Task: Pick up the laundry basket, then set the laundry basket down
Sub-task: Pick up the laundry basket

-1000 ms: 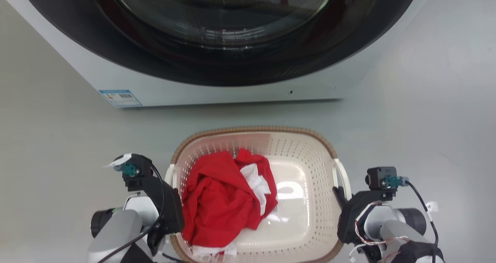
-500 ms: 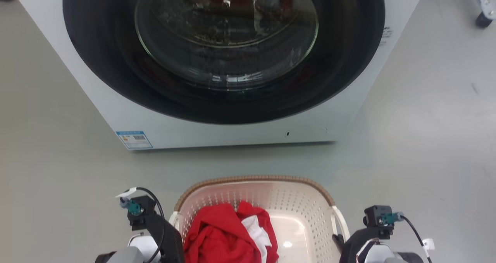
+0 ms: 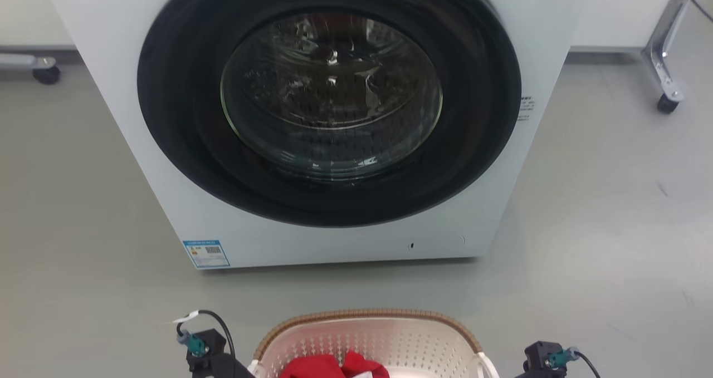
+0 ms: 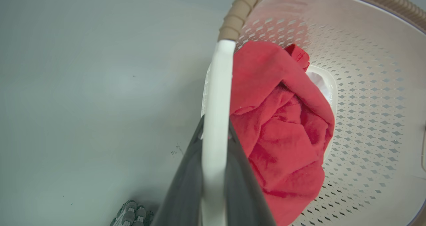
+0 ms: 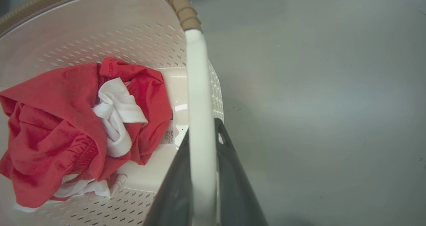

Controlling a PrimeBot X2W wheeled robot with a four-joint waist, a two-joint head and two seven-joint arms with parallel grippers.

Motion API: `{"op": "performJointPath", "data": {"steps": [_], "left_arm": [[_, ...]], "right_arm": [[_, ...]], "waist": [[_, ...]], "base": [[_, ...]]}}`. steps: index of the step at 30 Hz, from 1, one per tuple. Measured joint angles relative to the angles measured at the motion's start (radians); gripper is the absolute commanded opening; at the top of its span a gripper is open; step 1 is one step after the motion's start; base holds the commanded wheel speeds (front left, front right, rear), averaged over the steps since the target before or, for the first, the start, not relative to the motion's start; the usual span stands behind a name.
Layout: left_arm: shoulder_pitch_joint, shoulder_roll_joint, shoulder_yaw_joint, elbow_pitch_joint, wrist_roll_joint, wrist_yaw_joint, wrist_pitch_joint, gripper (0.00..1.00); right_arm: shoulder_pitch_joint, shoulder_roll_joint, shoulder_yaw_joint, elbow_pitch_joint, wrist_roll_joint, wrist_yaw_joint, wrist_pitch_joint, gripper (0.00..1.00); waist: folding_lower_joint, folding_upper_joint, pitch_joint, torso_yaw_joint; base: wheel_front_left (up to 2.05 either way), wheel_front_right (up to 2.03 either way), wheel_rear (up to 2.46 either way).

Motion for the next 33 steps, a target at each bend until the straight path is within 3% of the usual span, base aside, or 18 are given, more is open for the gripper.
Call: {"op": "performJointPath", "data": {"steps": [14, 33], "left_arm": [[0.076, -0.003, 0.002, 0.002, -0.015, 0.009, 0.03, 0.0], [0.094, -0.003, -0.005, 0.002, -0.042, 0.026, 0.045, 0.0]], "right_arm": [[0.05, 0.005, 0.003, 0.014, 0.049, 0.0, 0.046, 0.0], [0.063, 0.005, 0.016, 0.015, 0.072, 0.0, 0.069, 0.0]], "waist": [[0.0001, 0.0, -0.1, 0.0], [0.0001, 0.0002, -0.12, 0.0]], "base": [[0.0, 0.0, 0.0], [0.0, 0.0, 0.0]]}}
